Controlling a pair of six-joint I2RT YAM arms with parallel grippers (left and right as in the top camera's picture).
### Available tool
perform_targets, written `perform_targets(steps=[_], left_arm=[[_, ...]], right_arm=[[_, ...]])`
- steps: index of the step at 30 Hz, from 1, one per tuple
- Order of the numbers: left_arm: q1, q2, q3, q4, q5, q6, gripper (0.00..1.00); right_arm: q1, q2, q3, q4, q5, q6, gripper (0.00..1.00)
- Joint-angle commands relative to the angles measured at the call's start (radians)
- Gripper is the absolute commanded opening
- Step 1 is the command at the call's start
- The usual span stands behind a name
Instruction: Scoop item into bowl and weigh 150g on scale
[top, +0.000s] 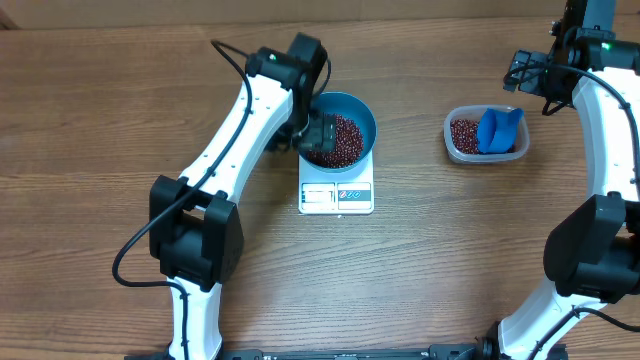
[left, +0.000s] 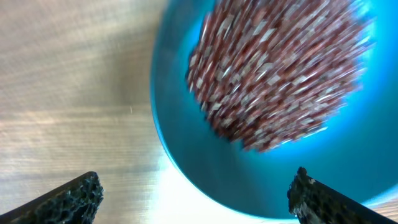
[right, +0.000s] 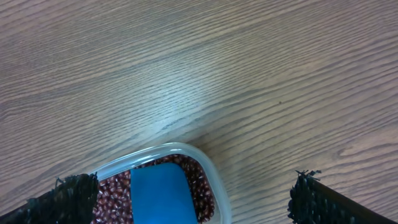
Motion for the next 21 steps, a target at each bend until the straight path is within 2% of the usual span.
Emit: perform_targets(steps=[1,7,10,14,21], left_arm=[[0.013,-0.006,0.179,-0.031,-0.021,0.033,1.00],[0.013,-0.006,0.281,-0.066,-0.009,0.057,1.00],[-0.002,-0.006,0.280,-0.175,-0.006,0.117,0.97],[-0.057,-0.013,0.280,-0.313,-0.015,0.155,1.00],[-0.161,-0.027,0.275,-0.360,-0.079,0.158,1.00]], right_arm=[[0.001,-0.023,0.024,0.006,0.003,0.008,1.00],[0.001,-0.023,0.024,0.006,0.003,0.007,1.00],[0.001,-0.023,0.024,0.006,0.003,0.007,1.00],[0.001,-0.023,0.024,0.006,0.003,0.008,1.00],[0.001,-0.023,0.024,0.006,0.003,0.007,1.00]])
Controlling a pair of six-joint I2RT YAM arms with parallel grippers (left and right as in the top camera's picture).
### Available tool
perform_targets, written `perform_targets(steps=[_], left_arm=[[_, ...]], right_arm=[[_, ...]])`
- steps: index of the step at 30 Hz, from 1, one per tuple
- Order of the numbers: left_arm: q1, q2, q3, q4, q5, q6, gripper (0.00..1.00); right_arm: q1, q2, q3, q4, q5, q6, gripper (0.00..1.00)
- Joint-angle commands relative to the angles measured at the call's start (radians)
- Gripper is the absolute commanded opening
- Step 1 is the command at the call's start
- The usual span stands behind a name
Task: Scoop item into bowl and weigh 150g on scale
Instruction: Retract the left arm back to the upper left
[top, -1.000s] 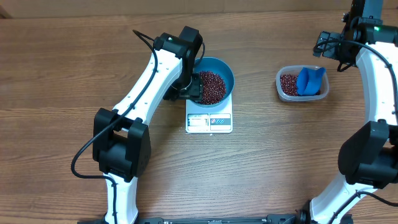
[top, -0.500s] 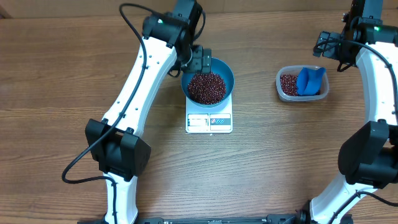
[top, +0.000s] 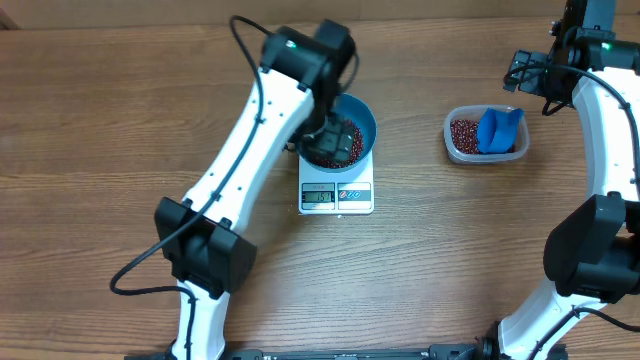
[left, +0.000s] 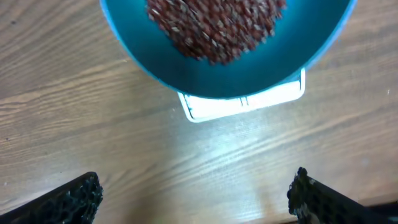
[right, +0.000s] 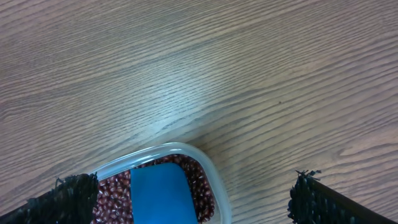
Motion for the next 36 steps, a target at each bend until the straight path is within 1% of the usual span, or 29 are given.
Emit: perform_targets(steps=[1,4,6,7,8,10,12,15,21,25,26,27,30,31,32,34,35,36], left_arm=[[-0.053,-0.035,0.010,-0.006,-0.062,0.017,1.00],[-0.085,-0.067,-0.001,-0.006,-0.114,-0.002,0.99],[-0.085,-0.092,-0.015,-0.006,-0.196,-0.069,1.00],[-0.077,-0.092,-0.018,-0.003,-0.198,-0.080,1.00],[-0.070,-0.092,-0.024,0.006,-0.189,-0.087,1.00],[-0.045,-0.092,-0.056,0.053,-0.117,-0.086,1.00],[-0.011,-0.092,-0.086,0.090,-0.077,-0.085,0.99],[0.034,-0.092,-0.089,0.126,-0.013,-0.043,0.99],[0.165,-0.092,-0.089,0.238,0.094,-0.049,1.00],[0.233,-0.092,-0.081,0.268,0.107,-0.048,0.99],[0.256,-0.093,-0.065,0.249,0.132,0.008,1.00],[0.278,-0.099,-0.053,0.244,0.134,0.068,1.00],[0.314,-0.117,-0.049,0.251,0.129,0.083,1.00],[0.329,-0.119,-0.049,0.251,0.136,0.079,1.00],[0.344,-0.119,-0.049,0.247,0.151,0.079,1.00],[0.363,-0.114,-0.050,0.232,0.158,0.079,1.00],[0.370,-0.112,-0.050,0.225,0.154,0.079,1.00],[0.378,-0.112,-0.050,0.225,0.153,0.079,1.00]], right_arm=[[0.001,-0.023,0.024,0.006,0.003,0.007,1.00],[0.001,-0.023,0.024,0.006,0.003,0.008,1.00],[0.001,-0.023,0.024,0.006,0.003,0.008,1.00],[0.001,-0.023,0.024,0.006,0.003,0.007,1.00],[0.001,-0.023,0.024,0.006,0.003,0.008,1.00],[0.001,-0.023,0.024,0.006,0.003,0.007,1.00],[0.001,-0.023,0.024,0.006,0.003,0.007,1.00],[0.001,-0.023,0.024,0.006,0.003,0.008,1.00],[0.001,-0.023,0.024,0.006,0.004,0.007,1.00],[0.001,-0.023,0.024,0.006,-0.017,0.008,1.00],[0.002,-0.023,0.024,-0.013,-0.118,0.008,1.00],[0.002,-0.023,0.024,-0.016,-0.135,0.007,1.00],[0.002,-0.034,0.037,0.029,-0.122,0.007,1.00],[0.001,-0.044,0.056,0.021,-0.129,0.008,1.00],[0.001,-0.059,0.081,0.001,-0.140,0.007,0.99],[0.003,-0.092,0.122,-0.041,-0.147,0.008,0.87],[0.003,-0.111,0.133,-0.072,-0.160,0.008,0.82],[0.003,-0.122,0.133,-0.106,-0.184,0.008,0.83]])
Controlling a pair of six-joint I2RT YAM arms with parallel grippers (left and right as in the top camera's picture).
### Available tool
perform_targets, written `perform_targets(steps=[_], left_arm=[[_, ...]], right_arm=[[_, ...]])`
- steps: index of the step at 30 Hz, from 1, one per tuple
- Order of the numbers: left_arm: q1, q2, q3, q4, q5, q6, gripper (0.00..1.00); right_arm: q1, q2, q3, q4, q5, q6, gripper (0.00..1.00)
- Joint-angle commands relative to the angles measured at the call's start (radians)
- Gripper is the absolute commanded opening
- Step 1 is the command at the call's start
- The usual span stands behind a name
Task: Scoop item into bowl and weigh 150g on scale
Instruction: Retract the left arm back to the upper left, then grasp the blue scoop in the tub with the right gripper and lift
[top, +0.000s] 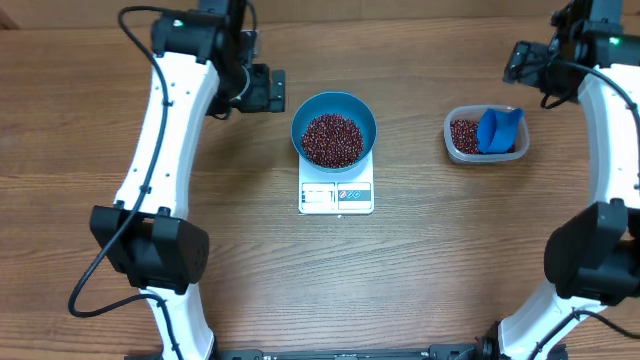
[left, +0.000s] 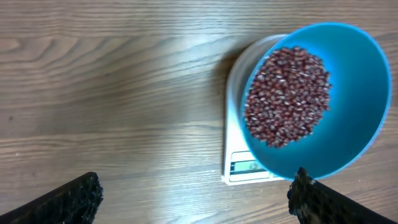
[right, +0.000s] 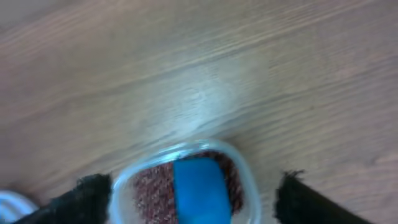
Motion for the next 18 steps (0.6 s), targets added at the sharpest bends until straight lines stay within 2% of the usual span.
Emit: perform_targets(steps=[1,4,6,10,13,15,18], left_arm=[[0.029,-0.033,0.023,-0.001,0.015,0.029,1.00],[0.037,-0.029,0.023,0.036,0.014,0.029,1.00],[0.036,-0.029,0.021,0.066,0.014,0.029,0.99],[0.036,-0.029,0.021,0.067,0.014,0.029,1.00],[0.036,-0.029,0.021,0.067,0.014,0.029,1.00],[0.036,-0.029,0.021,0.067,0.014,0.029,0.99],[0.036,-0.029,0.021,0.067,0.014,0.029,0.99]], right_arm=[[0.003,-0.092,0.051,-0.098,-0.077,0.004,0.83],[0.003,-0.082,-0.006,-0.180,-0.084,0.068,0.81],[0.003,-0.077,-0.102,-0.172,-0.084,0.102,0.82],[0.012,-0.077,-0.195,-0.105,-0.071,0.103,0.75],[0.012,-0.076,-0.255,0.001,-0.055,0.103,0.62],[0.013,-0.076,-0.280,0.051,-0.054,0.103,0.46],[0.013,-0.076,-0.308,0.056,-0.055,0.103,0.44]])
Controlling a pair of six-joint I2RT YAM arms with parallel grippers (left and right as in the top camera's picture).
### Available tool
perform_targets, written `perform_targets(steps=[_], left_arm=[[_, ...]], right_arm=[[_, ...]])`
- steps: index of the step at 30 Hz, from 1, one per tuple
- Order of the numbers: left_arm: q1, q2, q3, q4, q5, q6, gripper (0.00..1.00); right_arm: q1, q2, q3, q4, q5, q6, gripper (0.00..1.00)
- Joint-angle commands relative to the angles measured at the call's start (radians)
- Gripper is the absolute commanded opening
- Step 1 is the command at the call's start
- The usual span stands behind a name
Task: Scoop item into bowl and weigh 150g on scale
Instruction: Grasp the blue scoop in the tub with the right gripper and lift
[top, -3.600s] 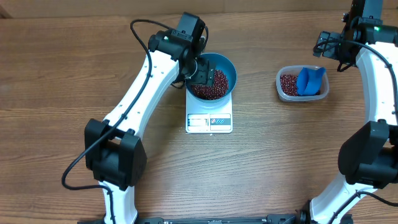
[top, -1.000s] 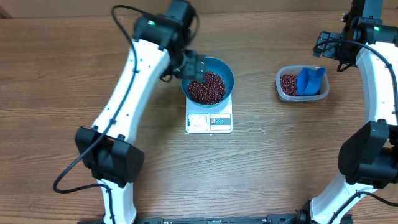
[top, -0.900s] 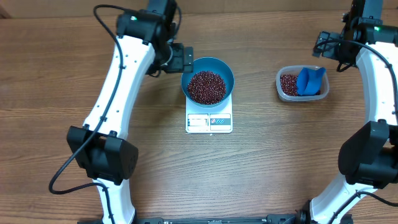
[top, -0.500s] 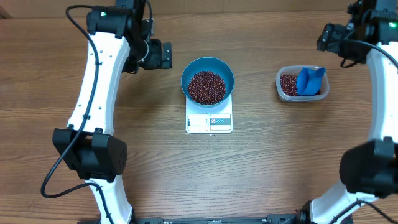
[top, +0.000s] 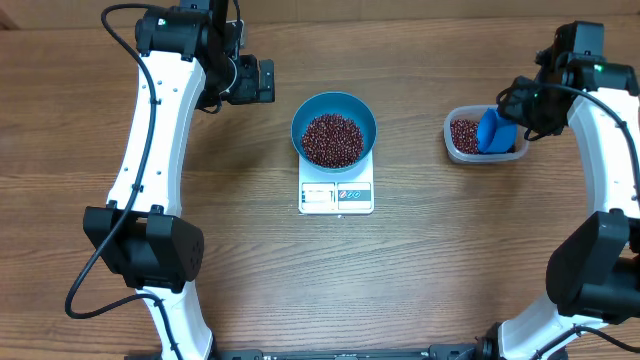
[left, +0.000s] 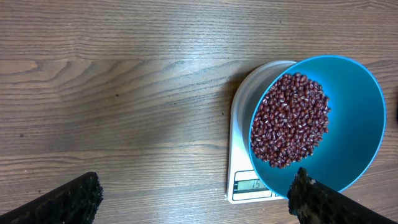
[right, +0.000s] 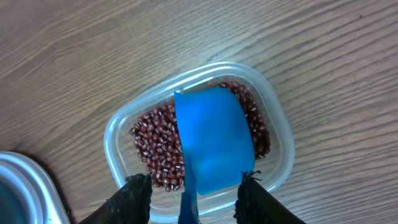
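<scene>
A blue bowl (top: 335, 99) of red beans (top: 333, 139) sits on the white scale (top: 336, 196). In the left wrist view the bowl (left: 354, 143) hides part of the scale's display (left: 249, 185), which begins with 15. My left gripper (top: 266, 80) hovers open and empty to the bowl's left (left: 196, 190). A clear container (top: 452, 142) of beans holds the blue scoop (top: 497, 128). My right gripper (top: 520, 103) is over it, open, its narrowed fingers (right: 134, 198) on either side of the scoop (right: 214, 143), with the handle in the gap between them.
The wooden table (top: 450, 260) carries only the scale and the container (right: 112, 144). A corner of the scale's platform (right: 18, 180) shows at the left edge of the right wrist view. Both arm bases stand at the table's near edge.
My right gripper has moved from behind the container to right over it, and its fingers have narrowed around the scoop. My left gripper has drifted slightly further left of the bowl.
My left gripper was open at the bowl's left rim, then above the bowl, then away at the upper left, leaving the bowl on the scale. My right gripper stayed wide open behind the container, then came over the scoop.
</scene>
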Motion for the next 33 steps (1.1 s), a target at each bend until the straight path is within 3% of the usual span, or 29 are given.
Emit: perform_targets(steps=[1,4,5,9,17,27,33], left_arm=[[0.003,-0.029,0.021,0.003,0.008,0.026,1.00],[0.003,-0.029,0.021,0.003,0.008,0.026,1.00],[0.003,-0.029,0.021,0.004,0.008,0.026,1.00],[0.003,-0.029,0.021,0.003,0.008,0.026,1.00],[0.003,-0.029,0.021,0.003,0.008,0.026,1.00],[0.003,-0.029,0.021,0.003,0.008,0.027,1.00],[0.003,-0.029,0.021,0.003,0.008,0.026,0.99]], right_arm=[[0.005,-0.003,-0.039,0.005,0.008,0.002,0.44],[0.005,-0.003,-0.073,0.034,0.005,0.002,0.44],[0.005,-0.003,-0.074,0.042,0.005,0.001,0.40],[0.005,-0.003,-0.074,0.068,0.004,0.001,0.04],[0.029,-0.075,0.037,-0.024,0.011,-0.113,0.04],[0.342,-0.115,0.042,-0.080,0.636,-0.218,0.04],[0.410,-0.115,0.040,-0.111,0.730,-0.216,0.04]])
